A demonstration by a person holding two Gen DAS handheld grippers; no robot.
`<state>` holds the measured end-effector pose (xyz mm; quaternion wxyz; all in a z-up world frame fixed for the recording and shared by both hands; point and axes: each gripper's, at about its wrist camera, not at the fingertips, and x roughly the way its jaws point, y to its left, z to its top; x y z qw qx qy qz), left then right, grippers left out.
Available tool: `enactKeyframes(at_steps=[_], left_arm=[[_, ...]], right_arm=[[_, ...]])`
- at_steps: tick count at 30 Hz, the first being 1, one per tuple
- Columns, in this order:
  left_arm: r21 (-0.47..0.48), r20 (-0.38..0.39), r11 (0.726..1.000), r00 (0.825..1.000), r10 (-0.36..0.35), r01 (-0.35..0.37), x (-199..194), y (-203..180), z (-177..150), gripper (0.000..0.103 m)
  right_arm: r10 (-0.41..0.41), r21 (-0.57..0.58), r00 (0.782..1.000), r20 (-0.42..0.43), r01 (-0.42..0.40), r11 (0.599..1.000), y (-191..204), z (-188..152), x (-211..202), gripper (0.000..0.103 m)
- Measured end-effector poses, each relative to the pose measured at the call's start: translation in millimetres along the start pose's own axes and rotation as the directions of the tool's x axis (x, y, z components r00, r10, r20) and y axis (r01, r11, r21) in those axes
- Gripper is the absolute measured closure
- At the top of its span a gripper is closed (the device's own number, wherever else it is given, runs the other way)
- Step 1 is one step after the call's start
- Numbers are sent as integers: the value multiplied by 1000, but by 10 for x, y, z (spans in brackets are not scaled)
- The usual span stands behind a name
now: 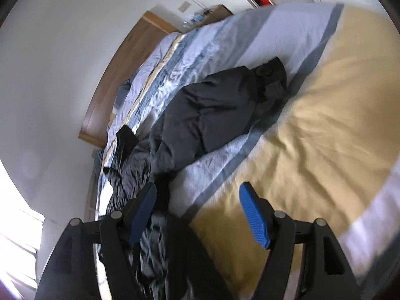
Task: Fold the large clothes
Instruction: 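Grasp the other sleeve with the right tool and fold it across the chest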
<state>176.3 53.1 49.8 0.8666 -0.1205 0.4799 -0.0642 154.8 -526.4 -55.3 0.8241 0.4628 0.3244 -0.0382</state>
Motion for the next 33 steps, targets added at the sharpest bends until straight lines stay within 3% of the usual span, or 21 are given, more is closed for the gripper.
enactKeyframes(at_steps=[7, 11, 20, 26, 29, 33], left_arm=[[-48, -31, 997, 997, 65, -66, 124, 147, 50, 15], [-64, -44, 993, 995, 92, -95, 176, 216, 95, 15], [-50, -80, 986, 985, 152, -157, 328, 246, 182, 15], [-48, -89, 987, 985, 151, -155, 391, 223, 201, 15], [-44, -95, 989, 986, 140, -144, 430, 206, 198, 15], [-38, -94, 991, 988, 123, -127, 449, 173, 181, 16]], right_arm=[[35, 178, 999, -23, -30, 984, -405, 337, 618, 35], [55, 249, 998, 9, -56, 967, -570, 465, 856, 35], [72, 313, 992, 103, -101, 944, -740, 755, 1165, 35], [93, 310, 987, 131, -130, 942, -685, 901, 1202, 35], [106, 291, 983, 147, -146, 946, -629, 952, 1169, 38], [127, 239, 977, 169, -166, 957, -500, 1018, 1070, 62]])
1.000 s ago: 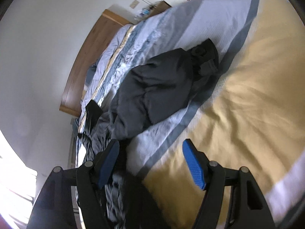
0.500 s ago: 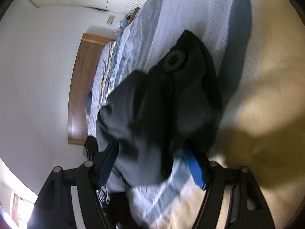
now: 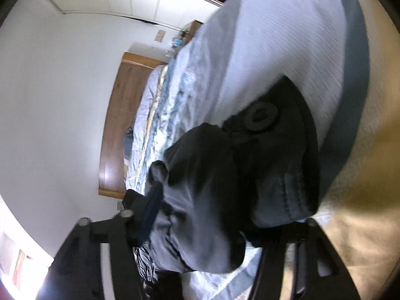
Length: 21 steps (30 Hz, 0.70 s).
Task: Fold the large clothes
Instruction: 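Grasp the other sleeve with the right tool and fold it across the chest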
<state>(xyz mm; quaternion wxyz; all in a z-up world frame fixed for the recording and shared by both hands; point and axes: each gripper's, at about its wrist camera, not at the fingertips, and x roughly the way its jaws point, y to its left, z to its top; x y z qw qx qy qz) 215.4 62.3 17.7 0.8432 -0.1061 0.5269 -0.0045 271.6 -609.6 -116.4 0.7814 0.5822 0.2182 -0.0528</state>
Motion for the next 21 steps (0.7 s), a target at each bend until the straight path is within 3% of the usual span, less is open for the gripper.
enactKeyframes(at_steps=[1, 3, 12, 21], left_arm=[[2, 2, 1000, 1000, -6, 6, -4, 0, -7, 16], [1, 6, 1000, 1000, -19, 19, -20, 7, -22, 16], [-37, 49, 996, 996, -77, 79, -164, 139, -77, 16], [-72, 111, 991, 988, -107, 115, -366, 392, -158, 16]], right_arm=[[10, -17, 1000, 5, -10, 1000, 65, 5, -22, 73], [20, -51, 1000, 12, -20, 999, 182, 6, -72, 80], [101, -265, 995, -14, -101, 959, 1108, -98, -259, 87], [195, -493, 969, -151, -245, 835, 2231, -774, -346, 88]])
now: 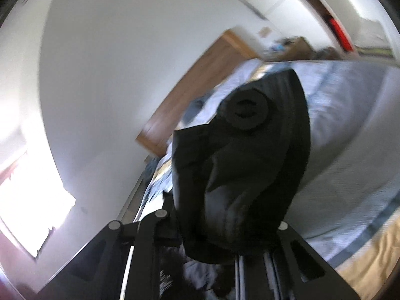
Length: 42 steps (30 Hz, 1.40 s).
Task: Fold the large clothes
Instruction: 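Grasp the other sleeve with the right tool and fold it across the chest, then open the right tool to release the sleeve and withdraw it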
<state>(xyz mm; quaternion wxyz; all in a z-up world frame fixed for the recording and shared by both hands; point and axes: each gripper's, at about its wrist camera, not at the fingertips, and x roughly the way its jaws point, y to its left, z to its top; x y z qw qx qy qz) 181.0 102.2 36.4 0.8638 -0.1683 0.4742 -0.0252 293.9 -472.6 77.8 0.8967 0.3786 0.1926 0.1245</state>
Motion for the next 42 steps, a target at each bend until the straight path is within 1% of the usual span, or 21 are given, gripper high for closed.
enactKeyframes(at_steps=[2, 6, 8, 11, 13, 16, 18, 20, 23, 24, 25, 26, 27, 29, 30, 32, 33, 34, 36, 40, 42], left_arm=[[-7, 7, 1000, 1000, -5, 5, -39, 58, -22, 16], [-18, 19, 1000, 1000, -8, 9, -103, 197, -69, 16], [-25, 26, 1000, 1000, -10, 10, -143, 259, -92, 16], [-35, 34, 999, 999, -10, 11, -195, 340, -107, 16], [-40, 42, 999, 999, -12, 14, -240, 382, -117, 16], [-43, 59, 999, 998, -10, 12, -338, 456, -137, 16], [-49, 67, 999, 998, -6, 10, -397, 503, -154, 16], [-59, 76, 998, 997, -4, 8, -451, 562, -173, 16], [-77, 88, 997, 996, 2, 4, -537, 659, -214, 16], [-82, 89, 997, 996, 3, 4, -554, 681, -224, 16], [-87, 92, 996, 996, 3, 5, -578, 703, -237, 16], [-87, 95, 996, 995, 3, 6, -604, 716, -247, 16], [-85, 100, 996, 995, 2, 6, -631, 719, -255, 16], [-74, 112, 997, 994, 0, 9, -689, 704, -264, 16], [-66, 119, 998, 993, -3, 11, -721, 679, -264, 16], [-54, 127, 998, 992, -13, 20, -753, 627, -264, 16], [-46, 129, 999, 992, -18, 25, -752, 588, -261, 16], [-40, 129, 999, 991, -22, 27, -757, 561, -263, 16], [-14, 135, 999, 990, -32, 35, -773, 455, -263, 16], [29, 149, 998, 987, -61, 57, -833, 268, -287, 16], [58, 156, 996, 985, -76, 68, -866, 156, -310, 16]], right_arm=[[17, -60, 999, -33, -19, 998, 269, -90, 73, 88], [29, -185, 992, -123, -52, 981, 752, -398, 239, 88], [24, -242, 982, -185, -69, 968, 950, -600, 369, 88], [12, -292, 965, -262, -92, 952, 1104, -871, 534, 88], [-5, -327, 947, -320, -106, 939, 1202, -1091, 677, 88], [-44, -377, 916, -399, -120, 918, 1327, -1433, 917, 88], [-63, -389, 896, -439, -126, 912, 1333, -1629, 1015, 88], [-95, -401, 870, -483, -124, 908, 1311, -1861, 1193, 87], [-138, -412, 841, -524, -107, 905, 1255, -2129, 1341, 85], [-154, -411, 831, -534, -97, 907, 1112, -2161, 1391, 84], [-174, -416, 820, -545, -84, 906, 1084, -2240, 1449, 84], [-200, -430, 810, -551, -71, 900, 1059, -2328, 1480, 84], [-220, -441, 802, -555, -59, 896, 1021, -2430, 1426, 83], [-235, -441, 795, -559, -45, 896, 985, -2546, 1383, 80], [-236, -437, 793, -562, -42, 899, 1010, -2588, 1371, 77], [-229, -431, 790, -569, -50, 901, 1062, -2587, 1313, 67], [-215, -428, 789, -576, -67, 902, 1100, -2584, 1280, 57], [-202, -423, 787, -583, -81, 903, 1136, -2607, 1241, 54], [-195, -431, 790, -581, -95, 897, 1249, -2660, 1122, 54], [-158, -419, 798, -582, -127, 899, 1359, -2624, 877, 54], [-156, -431, 805, -573, -133, 892, 1415, -2600, 749, 54]])
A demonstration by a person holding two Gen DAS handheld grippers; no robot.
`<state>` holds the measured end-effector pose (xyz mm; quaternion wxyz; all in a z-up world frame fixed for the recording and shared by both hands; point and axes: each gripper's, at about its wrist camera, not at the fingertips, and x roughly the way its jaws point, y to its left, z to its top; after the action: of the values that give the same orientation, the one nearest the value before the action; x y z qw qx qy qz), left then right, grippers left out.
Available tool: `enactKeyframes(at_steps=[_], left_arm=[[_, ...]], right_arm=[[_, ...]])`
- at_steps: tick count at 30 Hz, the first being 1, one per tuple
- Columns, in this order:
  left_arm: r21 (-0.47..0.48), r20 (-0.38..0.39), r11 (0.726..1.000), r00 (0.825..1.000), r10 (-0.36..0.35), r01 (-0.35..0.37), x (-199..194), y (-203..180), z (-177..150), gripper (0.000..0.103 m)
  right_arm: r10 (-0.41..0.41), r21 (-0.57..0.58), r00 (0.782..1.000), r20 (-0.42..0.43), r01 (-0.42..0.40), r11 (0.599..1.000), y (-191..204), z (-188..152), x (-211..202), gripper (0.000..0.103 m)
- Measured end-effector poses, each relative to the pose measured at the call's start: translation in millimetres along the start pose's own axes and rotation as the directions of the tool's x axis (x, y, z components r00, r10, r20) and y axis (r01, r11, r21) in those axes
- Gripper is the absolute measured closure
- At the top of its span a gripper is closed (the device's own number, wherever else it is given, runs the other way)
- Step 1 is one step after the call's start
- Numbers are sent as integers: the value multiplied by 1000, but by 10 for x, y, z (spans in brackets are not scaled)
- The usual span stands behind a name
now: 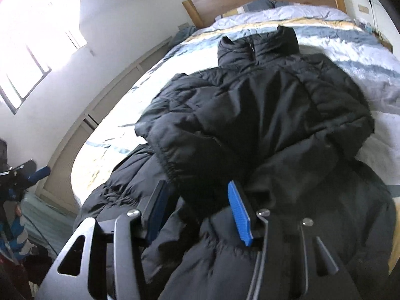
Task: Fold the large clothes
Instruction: 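Open the right tool to release the sleeve and withdraw it, then grasp the coat hem with both tools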
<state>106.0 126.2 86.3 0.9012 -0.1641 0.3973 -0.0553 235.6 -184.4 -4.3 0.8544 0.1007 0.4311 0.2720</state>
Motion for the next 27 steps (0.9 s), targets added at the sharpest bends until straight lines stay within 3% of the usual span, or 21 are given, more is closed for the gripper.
enactKeyframes(at_steps=[5, 10, 14, 18, 23, 27], left_arm=[[62, 1, 998, 1000, -16, 16, 5, -258, -31, 16], [124, -17, 992, 1000, -18, 20, 166, -513, 8, 16], [175, -39, 984, 999, -10, 17, 402, -656, 255, 16], [216, -56, 976, 998, 5, 7, 778, -701, 839, 15], [227, -79, 973, 996, 47, -28, 1434, -540, 1764, 9], [236, -100, 969, 990, 104, -78, 2240, -397, 2541, 7]], right_arm=[[-27, -1, 999, 47, 27, 1000, 26, -87, -426, 54], [-96, 36, 991, 93, 93, 995, -201, -96, -743, 54], [-128, 61, 985, 119, 122, 991, -403, 64, -881, 54], [-153, 87, 979, 139, 142, 986, -629, 414, -879, 46], [-152, 125, 976, 159, 133, 983, -984, 1205, -694, 43], [-136, 177, 977, 164, 106, 978, -1416, 2044, -273, 39]])
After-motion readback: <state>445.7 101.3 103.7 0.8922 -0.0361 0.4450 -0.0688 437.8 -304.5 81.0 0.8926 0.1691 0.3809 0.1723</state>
